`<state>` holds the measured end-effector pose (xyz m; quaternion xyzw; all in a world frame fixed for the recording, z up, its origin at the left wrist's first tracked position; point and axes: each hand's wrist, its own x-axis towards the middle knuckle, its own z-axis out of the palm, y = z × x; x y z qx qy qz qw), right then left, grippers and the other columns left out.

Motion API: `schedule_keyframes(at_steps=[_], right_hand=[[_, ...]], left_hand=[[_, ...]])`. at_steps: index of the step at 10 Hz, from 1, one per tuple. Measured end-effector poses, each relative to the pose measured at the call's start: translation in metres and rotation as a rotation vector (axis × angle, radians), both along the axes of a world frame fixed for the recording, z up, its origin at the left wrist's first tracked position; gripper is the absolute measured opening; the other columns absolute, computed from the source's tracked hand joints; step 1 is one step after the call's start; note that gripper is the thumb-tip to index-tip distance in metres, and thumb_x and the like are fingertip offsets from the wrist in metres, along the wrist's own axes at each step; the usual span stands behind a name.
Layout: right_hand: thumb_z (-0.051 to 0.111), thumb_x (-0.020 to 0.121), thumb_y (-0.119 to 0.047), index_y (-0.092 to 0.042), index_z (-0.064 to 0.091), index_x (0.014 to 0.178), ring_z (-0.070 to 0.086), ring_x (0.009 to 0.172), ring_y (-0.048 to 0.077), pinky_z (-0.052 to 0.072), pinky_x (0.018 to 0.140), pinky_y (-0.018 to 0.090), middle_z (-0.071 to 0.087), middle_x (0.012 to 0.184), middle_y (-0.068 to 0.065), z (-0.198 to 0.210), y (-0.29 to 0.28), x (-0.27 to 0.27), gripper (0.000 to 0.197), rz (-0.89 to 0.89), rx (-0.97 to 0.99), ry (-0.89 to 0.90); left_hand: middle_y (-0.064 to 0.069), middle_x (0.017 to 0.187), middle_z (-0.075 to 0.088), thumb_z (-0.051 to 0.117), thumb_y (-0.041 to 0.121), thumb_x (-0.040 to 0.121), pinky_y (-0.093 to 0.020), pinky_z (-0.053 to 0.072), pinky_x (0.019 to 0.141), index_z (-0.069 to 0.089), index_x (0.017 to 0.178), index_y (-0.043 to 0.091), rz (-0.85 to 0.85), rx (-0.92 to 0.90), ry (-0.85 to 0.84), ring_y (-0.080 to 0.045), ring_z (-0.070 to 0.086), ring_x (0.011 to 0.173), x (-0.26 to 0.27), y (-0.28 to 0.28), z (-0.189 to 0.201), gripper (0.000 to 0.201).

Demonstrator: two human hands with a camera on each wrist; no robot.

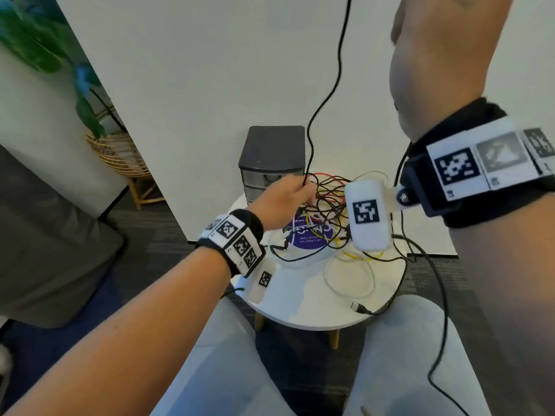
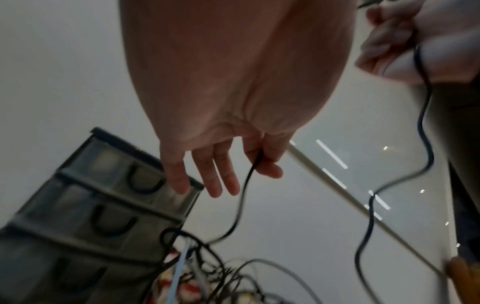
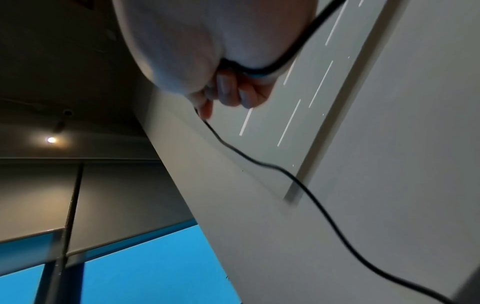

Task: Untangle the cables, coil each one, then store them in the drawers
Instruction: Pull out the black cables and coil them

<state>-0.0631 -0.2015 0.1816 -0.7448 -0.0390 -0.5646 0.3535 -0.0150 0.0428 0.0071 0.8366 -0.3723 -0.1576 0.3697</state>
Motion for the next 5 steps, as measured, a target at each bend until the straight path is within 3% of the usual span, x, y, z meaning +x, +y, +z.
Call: schedule_keyframes(at_steps=[1, 2, 3, 4, 5], right_hand=[[0.048, 0.101, -0.026, -0.026, 0.060, 0.083, 0.043, 0.054, 0.014, 0.034, 0.055, 0.029, 0.046, 0.057, -0.016, 0.024, -0.066, -0.001, 0.022, 0.064, 0.073, -0.105], [0.047, 0.101, -0.026, -0.028, 0.058, 0.083, 0.043, 0.055, 0.020, 0.035, 0.054, 0.033, 0.046, 0.060, -0.015, 0.001, -0.100, -0.005, 0.021, 0.032, 0.126, -0.121], [0.046, 0.101, -0.026, -0.029, 0.056, 0.082, 0.043, 0.056, 0.025, 0.035, 0.054, 0.037, 0.046, 0.062, -0.014, -0.030, -0.043, -0.020, 0.021, -0.051, 0.204, -0.073], [0.044, 0.102, -0.025, -0.028, 0.049, 0.080, 0.040, 0.057, 0.033, 0.035, 0.053, 0.043, 0.042, 0.065, -0.008, -0.050, 0.054, -0.030, 0.022, -0.123, 0.182, -0.139], [0.048, 0.097, -0.032, -0.037, 0.059, 0.081, 0.043, 0.057, 0.025, 0.034, 0.054, 0.039, 0.049, 0.063, -0.018, -0.067, 0.069, -0.036, 0.020, -0.074, 0.259, 0.093]], left_hand=[[0.000, 0.083, 0.055, 0.041, 0.028, 0.108, -0.036, 0.039, 0.074, 0.056, 0.078, 0.019, -0.009, 0.041, 0.043, -0.012, 0.049, 0.076, 0.002, 0.008, -0.021, 0.036], [-0.011, 0.098, 0.070, 0.036, 0.032, 0.109, -0.048, 0.048, 0.095, 0.062, 0.080, 0.020, 0.046, -0.032, 0.111, -0.025, 0.064, 0.096, 0.007, 0.015, -0.031, 0.042], [-0.005, 0.091, 0.077, 0.032, 0.031, 0.111, -0.039, 0.052, 0.097, 0.063, 0.082, 0.019, 0.086, -0.196, 0.140, -0.022, 0.071, 0.099, 0.009, 0.019, -0.019, 0.044], [-0.001, 0.064, 0.066, 0.030, 0.029, 0.112, -0.041, 0.055, 0.081, 0.058, 0.088, 0.013, 0.111, -0.363, 0.111, -0.028, 0.068, 0.071, 0.007, 0.025, 0.004, 0.041], [0.008, 0.056, 0.041, 0.031, 0.026, 0.112, -0.036, 0.039, 0.056, 0.056, 0.092, 0.010, 0.156, -0.494, 0.116, -0.012, 0.038, 0.050, 0.002, 0.032, 0.029, 0.036]])
